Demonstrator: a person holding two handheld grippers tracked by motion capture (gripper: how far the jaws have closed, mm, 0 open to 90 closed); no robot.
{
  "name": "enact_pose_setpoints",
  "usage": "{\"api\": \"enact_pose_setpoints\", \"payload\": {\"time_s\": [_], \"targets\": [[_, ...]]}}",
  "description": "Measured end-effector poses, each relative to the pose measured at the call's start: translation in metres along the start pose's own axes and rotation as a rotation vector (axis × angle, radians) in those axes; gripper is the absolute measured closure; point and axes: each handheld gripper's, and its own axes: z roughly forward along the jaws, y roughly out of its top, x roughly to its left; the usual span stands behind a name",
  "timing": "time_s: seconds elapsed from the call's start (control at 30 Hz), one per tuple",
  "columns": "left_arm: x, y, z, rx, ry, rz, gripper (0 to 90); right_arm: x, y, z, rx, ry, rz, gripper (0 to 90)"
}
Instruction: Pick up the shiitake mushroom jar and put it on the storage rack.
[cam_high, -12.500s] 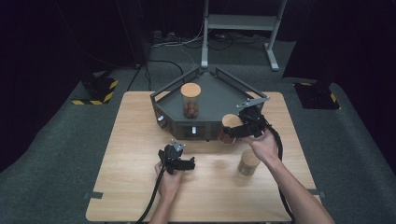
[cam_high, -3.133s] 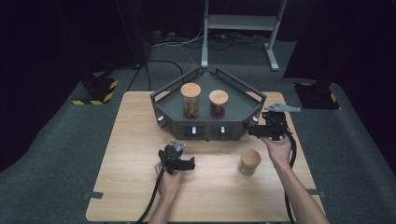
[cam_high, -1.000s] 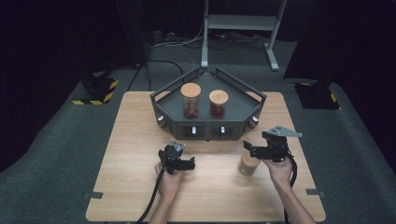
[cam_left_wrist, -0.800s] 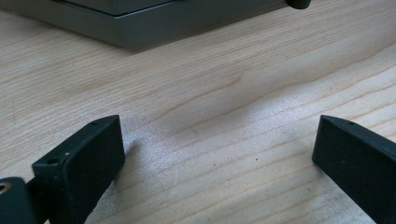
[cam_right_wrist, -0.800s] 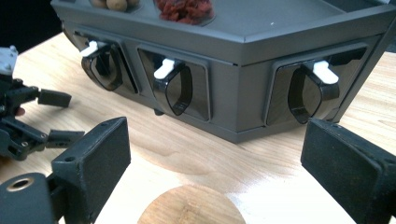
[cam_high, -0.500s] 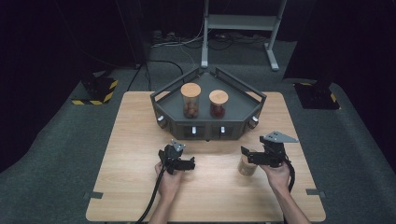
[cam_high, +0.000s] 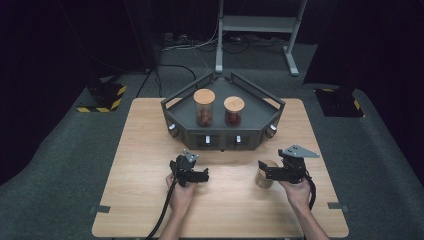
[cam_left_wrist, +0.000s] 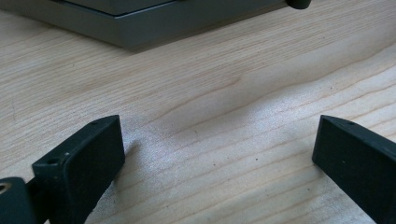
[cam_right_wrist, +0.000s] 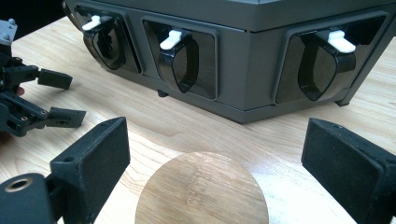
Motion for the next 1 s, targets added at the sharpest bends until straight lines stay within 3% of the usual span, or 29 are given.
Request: {"api": "enact_pose_setpoints", "payload": {"time_s": [1.0], "targets": [[0.000,0.000,0.000,0.000,0.000,0.002,2.2,0.003,-0.029,0.004,0.038,-0.009,-0.011,7.6]]}}
